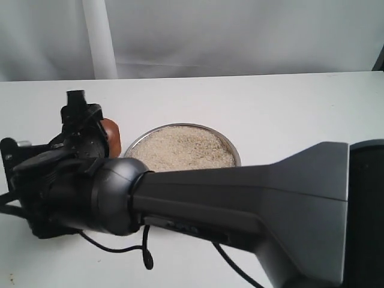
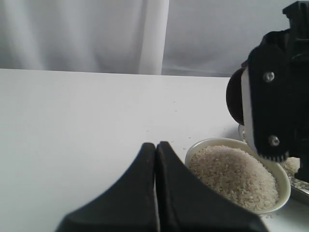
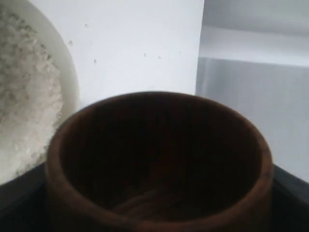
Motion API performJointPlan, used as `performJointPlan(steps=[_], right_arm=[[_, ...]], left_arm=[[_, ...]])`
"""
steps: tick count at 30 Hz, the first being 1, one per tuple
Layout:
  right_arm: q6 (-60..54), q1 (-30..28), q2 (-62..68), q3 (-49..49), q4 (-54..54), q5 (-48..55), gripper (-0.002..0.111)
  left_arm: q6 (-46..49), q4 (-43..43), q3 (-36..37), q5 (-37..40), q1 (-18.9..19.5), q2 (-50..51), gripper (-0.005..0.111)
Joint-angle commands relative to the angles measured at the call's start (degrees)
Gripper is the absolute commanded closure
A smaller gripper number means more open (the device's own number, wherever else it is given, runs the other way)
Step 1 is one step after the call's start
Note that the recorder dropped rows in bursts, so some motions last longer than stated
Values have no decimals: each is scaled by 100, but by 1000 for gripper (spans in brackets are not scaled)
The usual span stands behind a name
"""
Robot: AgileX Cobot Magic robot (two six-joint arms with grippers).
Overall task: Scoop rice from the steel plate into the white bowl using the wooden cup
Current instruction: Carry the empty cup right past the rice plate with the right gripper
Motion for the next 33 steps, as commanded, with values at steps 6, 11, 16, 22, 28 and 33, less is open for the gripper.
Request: performJointPlan(steps=[6,11,16,22,28,33], right_arm=[[1494,-505,-437,-49,1145,-1163,108],[1585,-955,-680,-37,2304,-2111,108],[1585,-1339,-945,440,2320,-2984,108],[1562,-1837,-1545,1498,2679,-4608,108],[854,-2522,-2581,3136,3200,-6553,108],[133,-3205,-3277,4231,4443,-7471,108]], left_arm=[[-21,-27,-16,-32,-24,-17,107],[-21,-27,-16,-32,-24,-17,107],[-21,-27,-16,-32,-24,-17,107],[-21,-27,-16,-32,-24,-17,107],[-21,-27,-16,-32,-24,-17,107],[-21,-27,-16,-32,-24,-17,107]])
